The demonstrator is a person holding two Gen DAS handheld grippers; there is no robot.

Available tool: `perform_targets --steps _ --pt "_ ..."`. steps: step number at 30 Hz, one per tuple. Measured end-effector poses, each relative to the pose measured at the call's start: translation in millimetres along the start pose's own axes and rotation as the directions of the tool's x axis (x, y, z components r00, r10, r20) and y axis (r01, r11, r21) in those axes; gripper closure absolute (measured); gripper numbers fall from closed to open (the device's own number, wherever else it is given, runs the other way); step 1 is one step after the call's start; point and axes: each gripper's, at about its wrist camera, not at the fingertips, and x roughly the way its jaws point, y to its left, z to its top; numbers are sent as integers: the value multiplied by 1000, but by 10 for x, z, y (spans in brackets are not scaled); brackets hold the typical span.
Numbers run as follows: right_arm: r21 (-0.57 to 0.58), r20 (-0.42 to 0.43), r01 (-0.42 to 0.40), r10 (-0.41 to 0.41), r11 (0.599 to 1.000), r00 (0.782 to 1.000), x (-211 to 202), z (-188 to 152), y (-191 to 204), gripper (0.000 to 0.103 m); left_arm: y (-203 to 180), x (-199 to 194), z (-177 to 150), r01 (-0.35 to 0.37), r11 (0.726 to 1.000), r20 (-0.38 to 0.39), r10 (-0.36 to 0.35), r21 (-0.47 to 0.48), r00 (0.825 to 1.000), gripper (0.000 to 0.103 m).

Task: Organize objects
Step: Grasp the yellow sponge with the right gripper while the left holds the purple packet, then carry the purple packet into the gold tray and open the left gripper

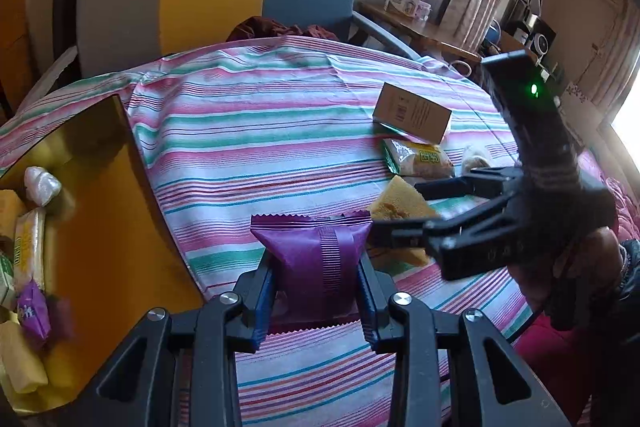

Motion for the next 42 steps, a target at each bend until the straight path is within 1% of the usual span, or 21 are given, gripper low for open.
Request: perform_targets --steps 2,3,4,5,6,8,10,13,14,15,17,21,31,42 --pt "-46 -23 16 -17 999 1000 62 -22 82 10 25 -41 -5 -13 1000 15 13 -5 1000 68" --pt "-64 -38 49 -52 997 998 111 -40 106 26 31 -59 -9 -20 1000 22 20 -4 1000 68" --pt "-81 -56 101 -106 992 993 171 -61 116 41 41 -80 -11 -25 1000 30 26 -4 999 68" --pt "-115 -82 190 -200 975 976 278 -93 117 46 50 -96 -13 -31 1000 36 31 -6 999 68" --pt "-139 -75 198 -209 970 975 295 -115 137 48 62 -112 -18 -38 999 43 38 -9 998 68" --pt "-160 -66 211 -224 964 972 295 -126 172 47 82 -147 -24 -58 998 58 58 -9 997 68" --pt "-158 -69 204 -216 966 974 298 -132 152 45 99 -166 -31 -70 998 65 70 -10 995 68" --pt "-146 -73 180 -192 973 979 303 -143 107 40 136 -188 -47 -77 997 72 78 -18 994 68" --pt "-151 -72 173 -186 973 980 310 -152 113 35 148 -193 -52 -79 997 73 80 -20 994 68" --pt "-162 -69 177 -190 971 979 317 -161 127 32 158 -198 -59 -78 997 73 80 -23 994 68" --pt "-183 -64 190 -205 965 977 327 -183 155 31 176 -214 -70 -83 996 76 85 -25 993 68" --pt "-190 -47 186 -198 964 979 320 -214 132 28 228 -232 -87 -82 996 78 84 -37 993 68" --pt "-229 -29 212 -224 950 974 331 -237 210 28 319 -263 -117 -85 995 83 90 -60 993 68" --pt "-221 -30 201 -212 954 977 334 -235 209 28 401 -324 -142 -114 991 103 121 -66 987 68"
